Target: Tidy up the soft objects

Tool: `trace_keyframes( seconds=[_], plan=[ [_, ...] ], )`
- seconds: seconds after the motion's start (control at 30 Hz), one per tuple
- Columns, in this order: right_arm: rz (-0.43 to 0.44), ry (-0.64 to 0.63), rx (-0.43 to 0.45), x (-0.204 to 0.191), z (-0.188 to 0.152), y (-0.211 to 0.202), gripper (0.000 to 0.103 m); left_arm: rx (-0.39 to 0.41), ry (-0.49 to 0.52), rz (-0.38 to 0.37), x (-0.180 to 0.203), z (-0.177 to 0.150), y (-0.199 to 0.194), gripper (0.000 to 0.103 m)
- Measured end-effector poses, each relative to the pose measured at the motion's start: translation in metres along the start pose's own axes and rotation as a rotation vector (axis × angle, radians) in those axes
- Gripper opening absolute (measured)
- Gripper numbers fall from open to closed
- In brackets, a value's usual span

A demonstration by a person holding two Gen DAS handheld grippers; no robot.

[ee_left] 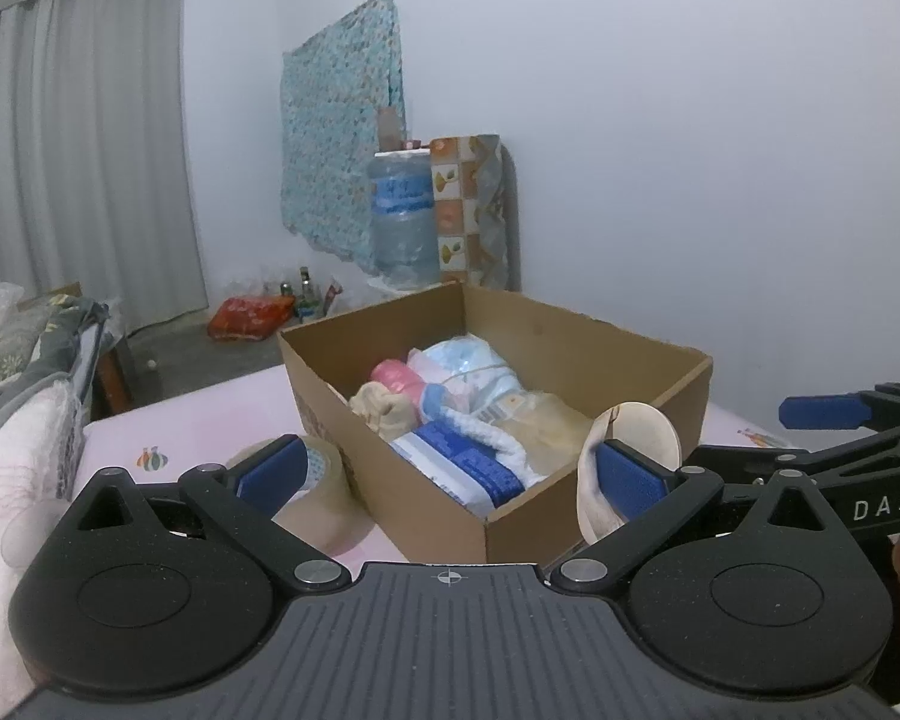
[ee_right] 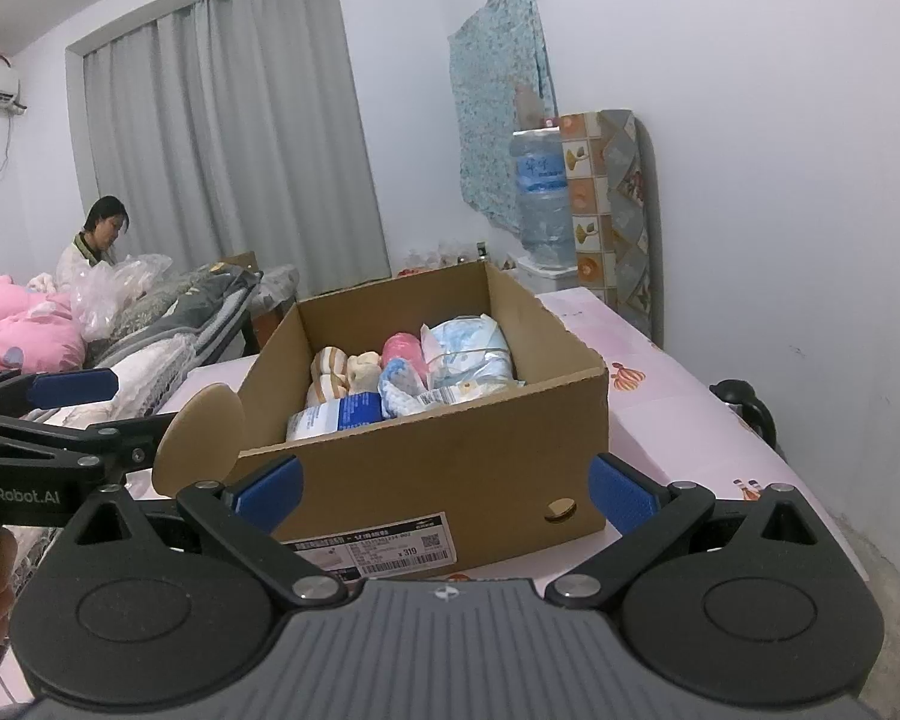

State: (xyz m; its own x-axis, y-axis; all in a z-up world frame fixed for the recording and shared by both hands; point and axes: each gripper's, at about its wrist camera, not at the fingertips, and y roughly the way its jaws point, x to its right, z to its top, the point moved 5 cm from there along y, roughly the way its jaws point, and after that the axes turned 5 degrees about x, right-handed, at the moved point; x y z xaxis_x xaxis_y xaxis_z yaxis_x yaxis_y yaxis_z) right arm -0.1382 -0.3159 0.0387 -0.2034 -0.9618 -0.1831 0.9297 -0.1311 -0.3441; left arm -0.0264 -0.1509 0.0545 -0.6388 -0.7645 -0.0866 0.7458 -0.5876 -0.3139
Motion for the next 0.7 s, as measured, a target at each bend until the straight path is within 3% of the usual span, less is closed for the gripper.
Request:
trace_keyframes(
  seconds=[0.7],
  plan=[
    [0.015,-0.007,-0.002,-0.0022,0.0012,-0.0009,0.027,-0.004,0.012,0.016,0.0006,-0.0020,0.0015,0.103]
  ],
)
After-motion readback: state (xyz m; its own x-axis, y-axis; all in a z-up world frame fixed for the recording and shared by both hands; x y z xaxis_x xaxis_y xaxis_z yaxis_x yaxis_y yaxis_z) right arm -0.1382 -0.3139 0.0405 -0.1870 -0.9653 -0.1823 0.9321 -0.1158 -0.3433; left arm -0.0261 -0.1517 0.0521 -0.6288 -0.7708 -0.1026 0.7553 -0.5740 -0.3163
